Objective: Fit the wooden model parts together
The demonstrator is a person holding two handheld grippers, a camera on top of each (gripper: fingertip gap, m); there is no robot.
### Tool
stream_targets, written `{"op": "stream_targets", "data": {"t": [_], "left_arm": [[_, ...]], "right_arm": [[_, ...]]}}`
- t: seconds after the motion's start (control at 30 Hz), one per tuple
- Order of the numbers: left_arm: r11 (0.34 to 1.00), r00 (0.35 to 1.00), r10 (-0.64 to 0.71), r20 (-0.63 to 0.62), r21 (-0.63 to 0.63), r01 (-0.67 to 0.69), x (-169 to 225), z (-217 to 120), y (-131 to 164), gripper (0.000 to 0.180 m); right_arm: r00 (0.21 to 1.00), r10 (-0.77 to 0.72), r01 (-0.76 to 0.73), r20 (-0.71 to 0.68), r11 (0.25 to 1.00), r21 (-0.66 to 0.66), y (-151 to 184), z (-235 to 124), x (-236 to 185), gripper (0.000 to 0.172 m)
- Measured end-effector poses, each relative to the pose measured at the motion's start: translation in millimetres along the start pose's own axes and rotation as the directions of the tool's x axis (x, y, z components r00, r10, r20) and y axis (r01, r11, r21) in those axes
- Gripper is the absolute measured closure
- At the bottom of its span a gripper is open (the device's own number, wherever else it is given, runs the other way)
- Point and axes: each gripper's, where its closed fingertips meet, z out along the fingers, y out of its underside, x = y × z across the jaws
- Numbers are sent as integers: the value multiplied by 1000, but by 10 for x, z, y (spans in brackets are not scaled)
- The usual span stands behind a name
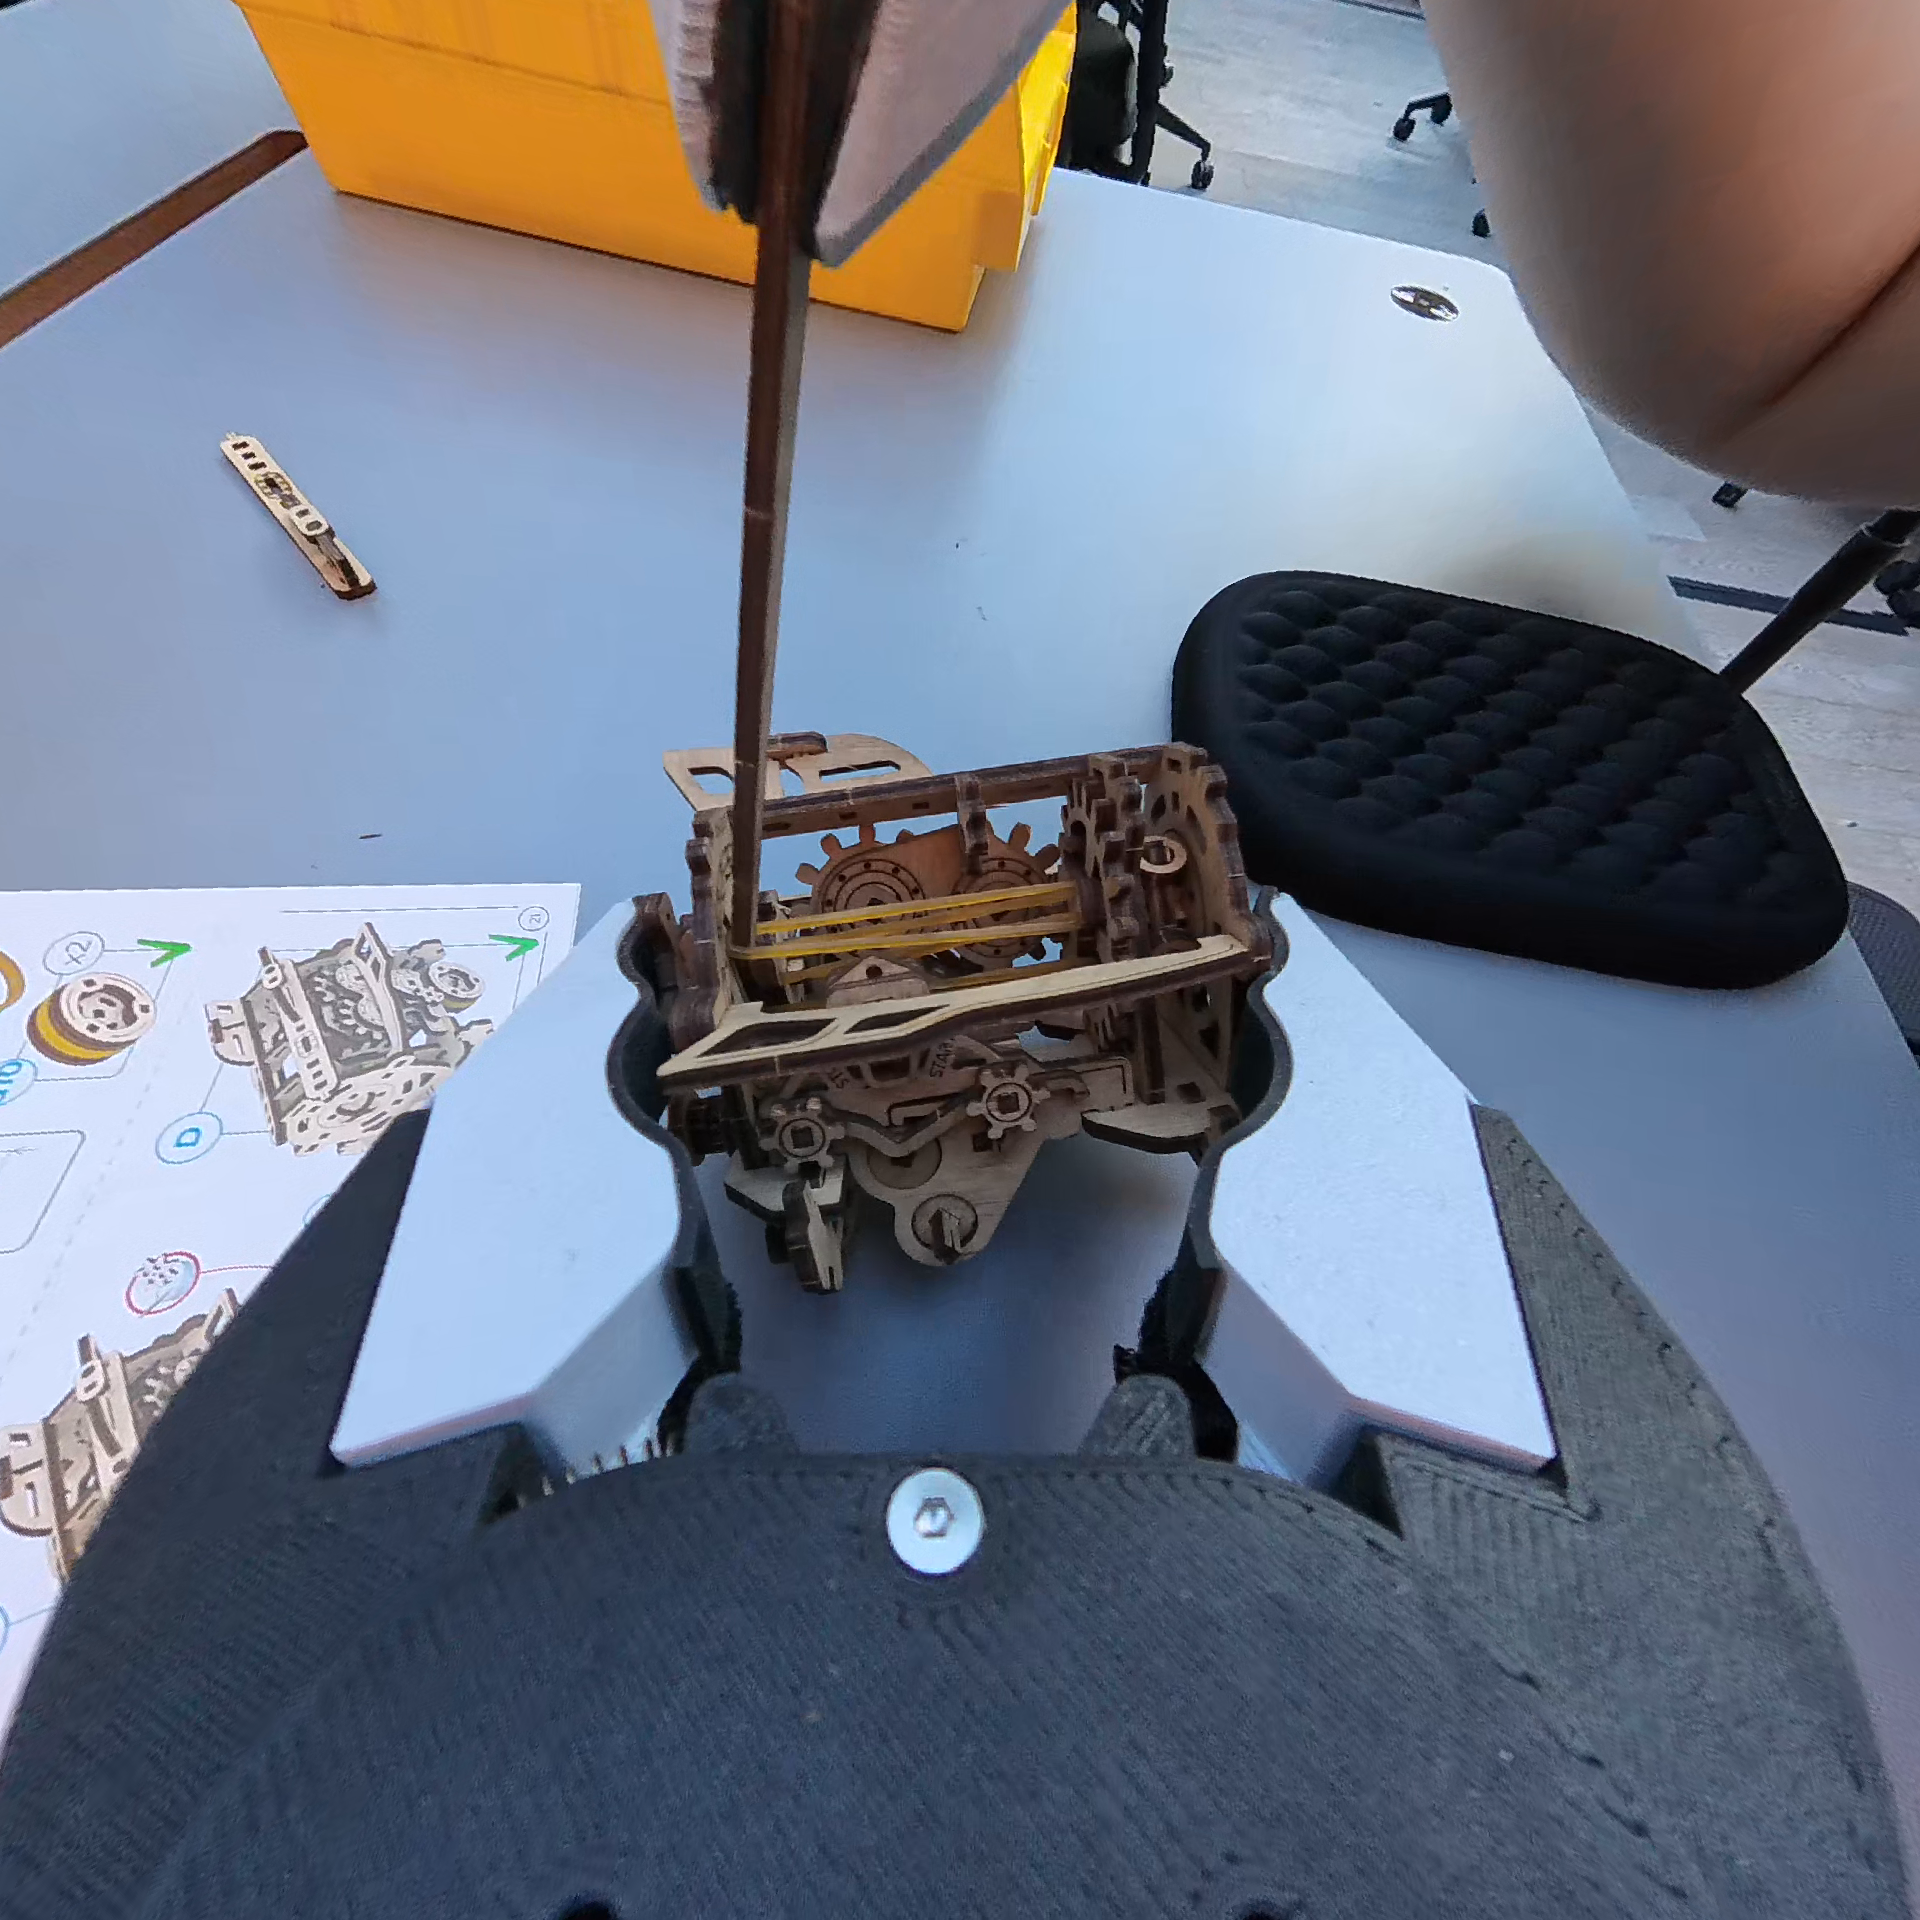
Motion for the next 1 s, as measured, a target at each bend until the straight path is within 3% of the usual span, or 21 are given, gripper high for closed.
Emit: {"op": "stream_targets", "data": {"t": [0.3,0.57,1.0], "left_arm": [[1000,1000,-13,-9,4,13,-4,-4,-4,72],[1000,1000,-19,-15,6,19,-6,-6,-6,72],[1000,999,-30,-18,7,31,-14,0,-10,72]], "right_arm": [[1000,6,-5,-15,998,56,50,-18,-4,169],[995,84,-90,54,989,115,90,-30,34,170],[999,9,-14,51,995,97,58,-11,11,170]]}}
